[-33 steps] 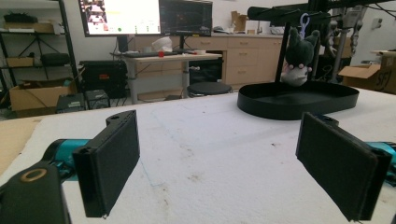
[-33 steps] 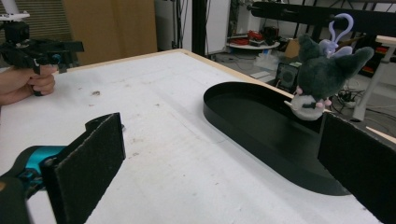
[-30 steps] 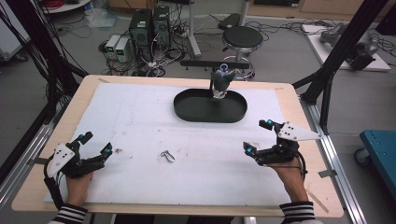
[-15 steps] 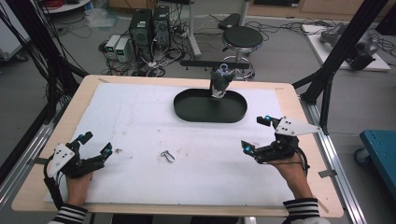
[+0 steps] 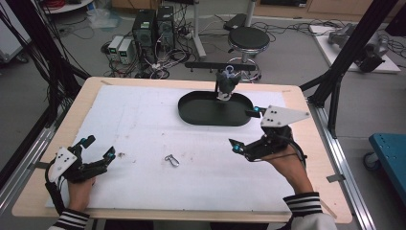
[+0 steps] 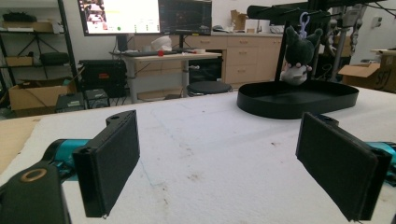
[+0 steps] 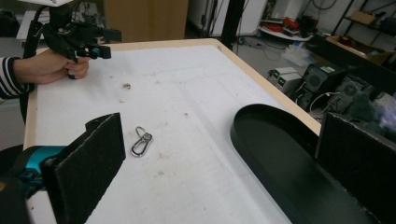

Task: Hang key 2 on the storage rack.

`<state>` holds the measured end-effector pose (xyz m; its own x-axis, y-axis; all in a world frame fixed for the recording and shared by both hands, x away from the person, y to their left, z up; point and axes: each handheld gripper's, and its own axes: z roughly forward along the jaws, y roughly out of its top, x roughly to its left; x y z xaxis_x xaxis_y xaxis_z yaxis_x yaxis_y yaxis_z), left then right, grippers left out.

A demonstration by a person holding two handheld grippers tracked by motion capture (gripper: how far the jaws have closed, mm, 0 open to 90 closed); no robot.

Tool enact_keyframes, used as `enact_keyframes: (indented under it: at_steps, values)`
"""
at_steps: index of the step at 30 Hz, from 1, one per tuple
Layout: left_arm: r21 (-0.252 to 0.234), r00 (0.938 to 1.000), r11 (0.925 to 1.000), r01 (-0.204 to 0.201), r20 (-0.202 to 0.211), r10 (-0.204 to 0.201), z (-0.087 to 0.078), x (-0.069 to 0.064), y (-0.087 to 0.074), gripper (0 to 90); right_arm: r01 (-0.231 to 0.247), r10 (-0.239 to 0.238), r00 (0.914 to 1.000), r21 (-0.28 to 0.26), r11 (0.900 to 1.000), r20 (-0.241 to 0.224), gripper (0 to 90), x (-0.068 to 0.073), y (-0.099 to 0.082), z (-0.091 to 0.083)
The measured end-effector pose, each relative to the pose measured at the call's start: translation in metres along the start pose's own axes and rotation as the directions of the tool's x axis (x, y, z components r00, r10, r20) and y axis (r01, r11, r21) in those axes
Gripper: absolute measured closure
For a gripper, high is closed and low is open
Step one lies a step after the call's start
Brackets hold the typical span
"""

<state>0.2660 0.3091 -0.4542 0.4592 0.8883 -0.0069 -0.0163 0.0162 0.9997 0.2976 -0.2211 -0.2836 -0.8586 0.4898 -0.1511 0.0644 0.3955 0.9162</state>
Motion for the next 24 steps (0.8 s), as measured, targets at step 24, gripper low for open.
enact_keyframes:
  at_steps: [24]
  values:
    - [0.012, 1.0, 0.9999, 0.006, 0.003, -0.006, 0.001, 0.001, 0.0, 14.0, 0.168, -0.134, 0.9723, 0.175, 0.9702, -0.192, 0.7, 0.024, 0.045, 0.092]
